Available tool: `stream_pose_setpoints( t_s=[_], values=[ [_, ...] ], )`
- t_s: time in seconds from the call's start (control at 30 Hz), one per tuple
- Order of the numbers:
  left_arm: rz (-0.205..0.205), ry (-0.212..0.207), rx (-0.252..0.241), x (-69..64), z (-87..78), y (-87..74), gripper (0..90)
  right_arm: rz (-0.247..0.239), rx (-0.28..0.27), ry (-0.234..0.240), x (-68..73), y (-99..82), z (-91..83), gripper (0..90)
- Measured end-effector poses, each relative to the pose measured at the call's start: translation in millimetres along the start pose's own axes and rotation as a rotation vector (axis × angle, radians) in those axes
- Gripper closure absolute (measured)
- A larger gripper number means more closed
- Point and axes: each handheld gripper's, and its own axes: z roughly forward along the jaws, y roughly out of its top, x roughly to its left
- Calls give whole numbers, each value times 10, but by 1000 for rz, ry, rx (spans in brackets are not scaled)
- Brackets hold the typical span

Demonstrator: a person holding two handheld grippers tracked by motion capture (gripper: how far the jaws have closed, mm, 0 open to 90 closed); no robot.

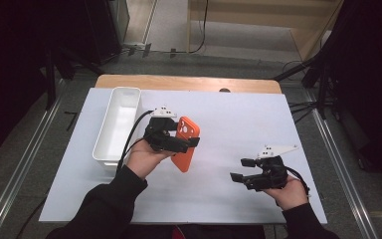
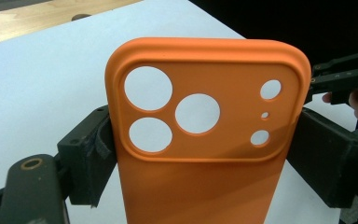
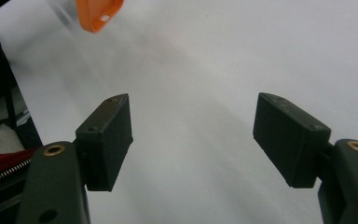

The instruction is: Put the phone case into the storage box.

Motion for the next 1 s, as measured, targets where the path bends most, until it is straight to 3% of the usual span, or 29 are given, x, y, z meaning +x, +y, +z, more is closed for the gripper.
stream_pose_setpoints(
  t_s=[0.6, 0.9, 1.0],
  values=[
    [4, -12, 1, 102, -155, 58, 156, -10, 5, 12, -2, -162, 51, 272],
    [-13, -30, 1, 176, -282, 116, 156, 2, 9, 13, -21, -171, 53, 272],
    [-8, -16, 6, 191, -307, 130, 156, 14, 13, 1, -18, -173, 58, 272]
  ],
)
